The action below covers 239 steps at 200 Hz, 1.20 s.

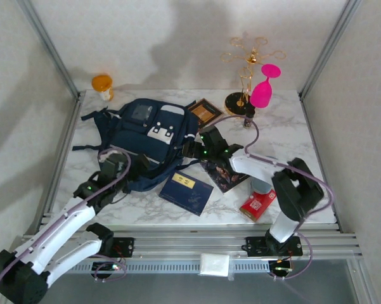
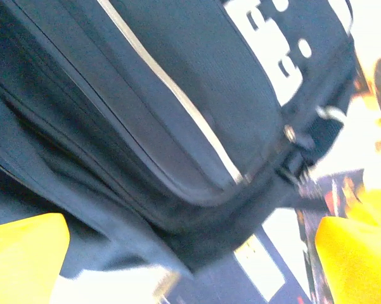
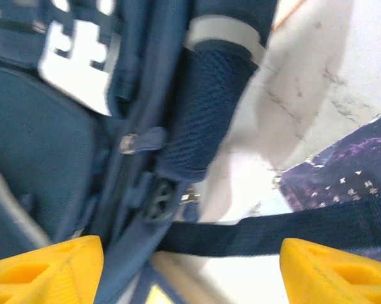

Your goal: Pack the student bag

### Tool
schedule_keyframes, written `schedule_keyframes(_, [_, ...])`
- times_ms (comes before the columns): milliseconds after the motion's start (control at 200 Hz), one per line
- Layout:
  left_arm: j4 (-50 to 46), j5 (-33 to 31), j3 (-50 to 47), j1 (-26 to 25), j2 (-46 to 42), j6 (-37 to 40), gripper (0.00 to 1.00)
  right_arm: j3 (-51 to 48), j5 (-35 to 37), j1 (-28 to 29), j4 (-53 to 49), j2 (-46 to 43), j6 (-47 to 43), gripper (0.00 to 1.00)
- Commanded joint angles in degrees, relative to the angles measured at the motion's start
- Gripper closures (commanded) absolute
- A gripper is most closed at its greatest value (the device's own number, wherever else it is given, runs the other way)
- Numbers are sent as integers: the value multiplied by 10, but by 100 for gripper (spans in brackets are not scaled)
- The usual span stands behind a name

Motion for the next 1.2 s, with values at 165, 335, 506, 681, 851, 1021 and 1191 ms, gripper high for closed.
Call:
schedule_keyframes(165, [132,-7,-85,-140,-19,-116,6,120,-78,-27,27,145,-20,25])
schedule_keyframes(335, [230,-13,-120,-145,34,-76,4,146,-97,-36,76,191,-30,38])
schedule_keyframes(506, [239,-16,-131,-59,70,-15,5,141,-109,-39,109,191,-36,65])
schedule_keyframes(681, [289,-17,-142,-14,74,36,5,133,-117,-39,125,168,-35,100])
schedule_keyframes(851, [317,-5,-140,59,96,55,5,92,-133,-35,150,105,-15,100])
schedule_keyframes(1021, [351,35,-106,136,159,91,7,39,-109,-7,161,22,22,100])
schedule_keyframes(1191, [352,71,-35,185,222,142,7,-2,-46,45,173,-40,87,100])
